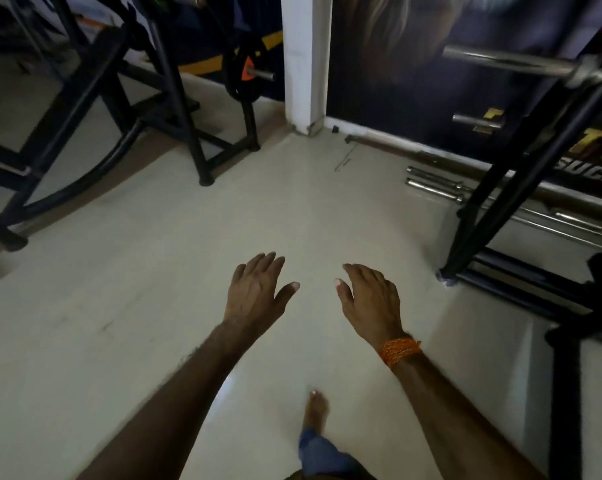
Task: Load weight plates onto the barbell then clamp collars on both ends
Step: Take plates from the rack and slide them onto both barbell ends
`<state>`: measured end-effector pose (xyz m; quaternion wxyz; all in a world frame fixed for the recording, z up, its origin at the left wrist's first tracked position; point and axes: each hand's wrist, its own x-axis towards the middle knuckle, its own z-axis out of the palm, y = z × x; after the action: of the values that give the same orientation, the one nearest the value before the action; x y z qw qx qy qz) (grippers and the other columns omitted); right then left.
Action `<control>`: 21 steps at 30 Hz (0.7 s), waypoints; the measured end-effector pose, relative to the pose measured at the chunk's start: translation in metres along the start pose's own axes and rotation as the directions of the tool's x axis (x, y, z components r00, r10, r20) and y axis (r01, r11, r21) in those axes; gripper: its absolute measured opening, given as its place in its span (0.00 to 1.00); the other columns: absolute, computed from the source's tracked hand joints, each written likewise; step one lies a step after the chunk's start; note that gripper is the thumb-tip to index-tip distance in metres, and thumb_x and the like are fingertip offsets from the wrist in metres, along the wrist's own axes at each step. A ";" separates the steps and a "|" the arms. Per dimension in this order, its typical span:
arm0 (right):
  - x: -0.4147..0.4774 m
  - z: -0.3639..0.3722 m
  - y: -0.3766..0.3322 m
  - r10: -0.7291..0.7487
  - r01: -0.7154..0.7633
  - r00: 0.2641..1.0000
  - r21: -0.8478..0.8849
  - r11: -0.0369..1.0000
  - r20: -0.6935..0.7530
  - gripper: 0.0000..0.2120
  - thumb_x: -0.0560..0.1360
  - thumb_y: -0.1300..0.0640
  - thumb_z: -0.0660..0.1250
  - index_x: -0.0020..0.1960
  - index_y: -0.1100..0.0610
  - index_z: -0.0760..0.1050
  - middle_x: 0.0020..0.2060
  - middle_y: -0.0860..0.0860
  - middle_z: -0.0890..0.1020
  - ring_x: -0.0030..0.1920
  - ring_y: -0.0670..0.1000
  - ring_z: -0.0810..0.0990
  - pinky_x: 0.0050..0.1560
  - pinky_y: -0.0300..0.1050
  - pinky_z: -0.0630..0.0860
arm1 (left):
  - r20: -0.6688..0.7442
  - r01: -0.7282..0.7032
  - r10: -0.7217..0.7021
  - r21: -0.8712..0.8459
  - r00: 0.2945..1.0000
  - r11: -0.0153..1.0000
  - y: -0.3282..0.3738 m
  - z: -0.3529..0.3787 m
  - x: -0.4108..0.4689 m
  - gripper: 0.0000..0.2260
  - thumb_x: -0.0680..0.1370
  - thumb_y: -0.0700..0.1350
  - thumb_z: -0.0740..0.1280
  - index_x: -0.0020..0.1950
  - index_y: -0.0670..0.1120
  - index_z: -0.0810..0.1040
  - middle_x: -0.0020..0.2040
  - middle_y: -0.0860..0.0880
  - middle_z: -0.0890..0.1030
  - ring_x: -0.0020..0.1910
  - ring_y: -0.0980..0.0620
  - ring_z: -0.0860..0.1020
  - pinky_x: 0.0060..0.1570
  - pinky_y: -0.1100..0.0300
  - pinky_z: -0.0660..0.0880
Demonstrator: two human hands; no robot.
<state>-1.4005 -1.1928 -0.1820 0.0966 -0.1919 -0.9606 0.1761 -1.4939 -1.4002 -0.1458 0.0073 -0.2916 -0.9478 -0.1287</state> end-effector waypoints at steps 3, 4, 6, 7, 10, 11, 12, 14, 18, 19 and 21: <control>0.083 0.011 -0.005 0.009 -0.009 1.000 0.016 1.000 0.017 0.23 0.82 0.43 0.56 0.70 0.54 0.74 0.67 0.52 0.79 0.68 0.56 0.75 0.66 0.56 0.72 | 0.014 0.000 0.000 0.011 1.000 1.000 -0.022 0.002 0.079 0.37 0.77 0.68 0.48 0.74 0.45 0.73 0.74 0.45 0.74 0.75 0.43 0.70 0.71 0.45 0.67; 0.111 0.012 -0.006 -0.003 0.003 1.000 0.009 1.000 0.021 0.23 0.82 0.43 0.56 0.70 0.54 0.74 0.67 0.52 0.79 0.68 0.56 0.75 0.66 0.56 0.71 | 0.014 0.003 -0.004 0.017 1.000 1.000 -0.029 0.001 0.105 0.37 0.77 0.68 0.48 0.74 0.45 0.73 0.74 0.45 0.74 0.75 0.43 0.70 0.71 0.45 0.67; 0.167 0.012 -0.008 -0.002 0.002 1.000 -0.003 1.000 0.027 0.21 0.83 0.44 0.58 0.71 0.53 0.73 0.68 0.52 0.78 0.69 0.55 0.74 0.66 0.55 0.70 | 0.014 0.011 -0.011 0.010 1.000 1.000 -0.041 -0.003 0.160 0.34 0.79 0.67 0.51 0.74 0.45 0.72 0.74 0.45 0.74 0.75 0.43 0.69 0.71 0.46 0.66; 0.195 0.010 -0.008 0.010 -0.010 1.000 -0.004 1.000 0.024 0.21 0.83 0.45 0.58 0.71 0.53 0.73 0.68 0.52 0.78 0.69 0.55 0.74 0.67 0.55 0.70 | 0.016 0.009 -0.009 0.003 1.000 1.000 -0.046 -0.005 0.188 0.32 0.80 0.66 0.54 0.75 0.45 0.72 0.75 0.45 0.73 0.76 0.43 0.69 0.72 0.46 0.66; 0.271 0.011 -0.002 0.033 -0.033 0.999 -0.024 0.999 -0.005 0.21 0.83 0.45 0.58 0.71 0.53 0.73 0.68 0.52 0.78 0.69 0.55 0.74 0.66 0.54 0.70 | 0.030 -0.036 0.036 0.012 0.999 0.999 -0.056 0.000 0.273 0.31 0.81 0.65 0.56 0.76 0.46 0.70 0.76 0.46 0.71 0.77 0.44 0.66 0.73 0.46 0.64; 0.295 0.013 0.001 0.043 -0.043 0.999 -0.030 0.999 -0.013 0.21 0.83 0.45 0.59 0.71 0.53 0.73 0.68 0.52 0.79 0.68 0.55 0.75 0.65 0.55 0.71 | 0.037 -0.057 0.057 0.013 0.998 0.998 -0.058 0.004 0.302 0.31 0.81 0.65 0.55 0.76 0.46 0.69 0.76 0.46 0.71 0.77 0.44 0.66 0.73 0.46 0.64; 0.320 0.016 0.005 0.057 -0.058 0.998 -0.034 0.998 -0.019 0.21 0.83 0.45 0.59 0.71 0.53 0.73 0.67 0.52 0.79 0.68 0.56 0.75 0.65 0.55 0.71 | 0.043 -0.078 0.077 0.007 0.996 0.997 -0.061 0.008 0.332 0.31 0.81 0.66 0.54 0.76 0.46 0.70 0.76 0.46 0.71 0.77 0.44 0.66 0.73 0.46 0.65; 0.369 0.026 0.014 0.094 -0.096 0.995 -0.047 0.994 -0.038 0.21 0.83 0.45 0.59 0.71 0.53 0.74 0.66 0.52 0.79 0.67 0.56 0.76 0.64 0.55 0.72 | 0.047 -0.130 0.130 0.001 0.990 0.992 -0.068 0.019 0.393 0.33 0.80 0.67 0.51 0.75 0.46 0.71 0.75 0.46 0.73 0.76 0.44 0.68 0.71 0.46 0.66; 0.460 0.041 0.028 0.201 -0.206 0.976 -0.056 0.977 -0.085 0.24 0.81 0.42 0.54 0.69 0.54 0.75 0.65 0.52 0.80 0.65 0.57 0.77 0.62 0.55 0.74 | 0.076 -0.215 0.219 -0.050 0.973 0.975 -0.083 0.040 0.515 0.33 0.80 0.67 0.52 0.74 0.45 0.72 0.74 0.45 0.74 0.75 0.43 0.70 0.70 0.45 0.67; 0.481 0.043 0.031 0.235 -0.241 0.968 -0.057 0.969 -0.085 0.25 0.81 0.42 0.54 0.70 0.54 0.74 0.65 0.52 0.80 0.65 0.56 0.77 0.62 0.55 0.74 | 0.093 -0.238 0.243 -0.064 0.965 0.969 -0.087 0.043 0.543 0.34 0.79 0.67 0.51 0.74 0.45 0.73 0.73 0.45 0.75 0.74 0.43 0.71 0.70 0.45 0.68; 0.516 0.046 0.035 0.287 -0.294 0.953 -0.062 0.954 -0.097 0.24 0.81 0.42 0.55 0.69 0.54 0.75 0.65 0.53 0.81 0.64 0.57 0.78 0.62 0.55 0.74 | 0.136 -0.303 0.309 -0.067 0.941 0.951 -0.090 0.048 0.593 0.36 0.78 0.68 0.49 0.73 0.45 0.74 0.72 0.44 0.76 0.73 0.43 0.71 0.69 0.45 0.69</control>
<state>-1.8690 -0.9683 -0.1768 0.1039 -0.3421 -0.9228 0.1433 -2.0331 -1.1334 -0.1615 -0.0483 -0.4439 -0.8858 -0.1260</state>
